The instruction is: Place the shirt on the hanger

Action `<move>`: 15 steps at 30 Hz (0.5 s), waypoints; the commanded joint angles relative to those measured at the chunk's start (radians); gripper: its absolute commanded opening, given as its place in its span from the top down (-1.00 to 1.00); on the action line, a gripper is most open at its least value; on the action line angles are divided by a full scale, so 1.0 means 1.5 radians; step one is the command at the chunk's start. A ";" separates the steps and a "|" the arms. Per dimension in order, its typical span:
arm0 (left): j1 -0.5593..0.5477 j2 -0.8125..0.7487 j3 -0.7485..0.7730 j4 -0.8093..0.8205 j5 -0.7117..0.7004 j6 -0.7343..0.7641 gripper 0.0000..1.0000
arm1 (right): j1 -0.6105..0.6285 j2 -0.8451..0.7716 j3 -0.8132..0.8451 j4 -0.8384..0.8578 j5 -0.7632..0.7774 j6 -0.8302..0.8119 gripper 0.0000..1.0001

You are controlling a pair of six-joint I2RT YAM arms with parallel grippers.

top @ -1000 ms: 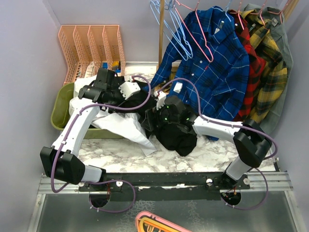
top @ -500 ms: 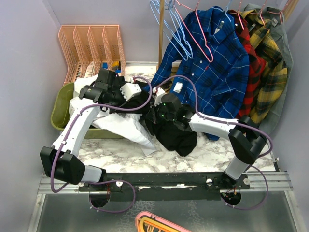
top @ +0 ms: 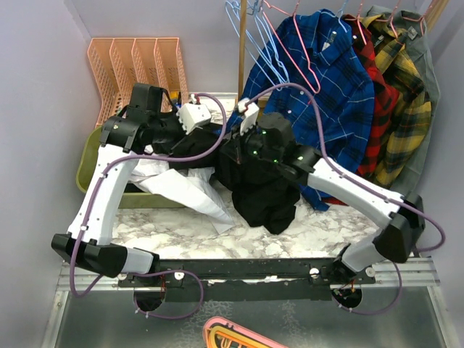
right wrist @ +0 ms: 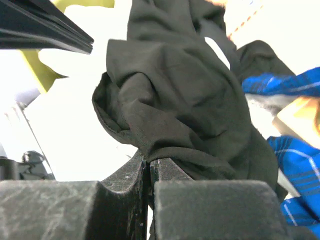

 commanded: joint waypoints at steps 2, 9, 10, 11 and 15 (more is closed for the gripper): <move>-0.007 -0.010 0.047 -0.050 0.064 0.009 1.00 | 0.001 -0.076 0.062 -0.098 -0.043 -0.038 0.98; -0.007 -0.044 -0.022 -0.031 -0.024 0.057 -0.04 | -0.004 -0.112 0.098 -0.197 -0.017 -0.081 0.98; -0.007 -0.048 -0.029 -0.038 -0.033 0.078 -0.04 | -0.007 -0.117 0.092 -0.210 -0.013 -0.089 0.98; -0.007 -0.052 -0.038 -0.050 -0.036 0.105 -0.04 | -0.012 -0.120 0.086 -0.219 -0.012 -0.093 0.98; -0.008 -0.059 -0.059 -0.131 -0.007 0.225 0.00 | -0.024 -0.128 0.053 -0.227 -0.005 -0.105 0.98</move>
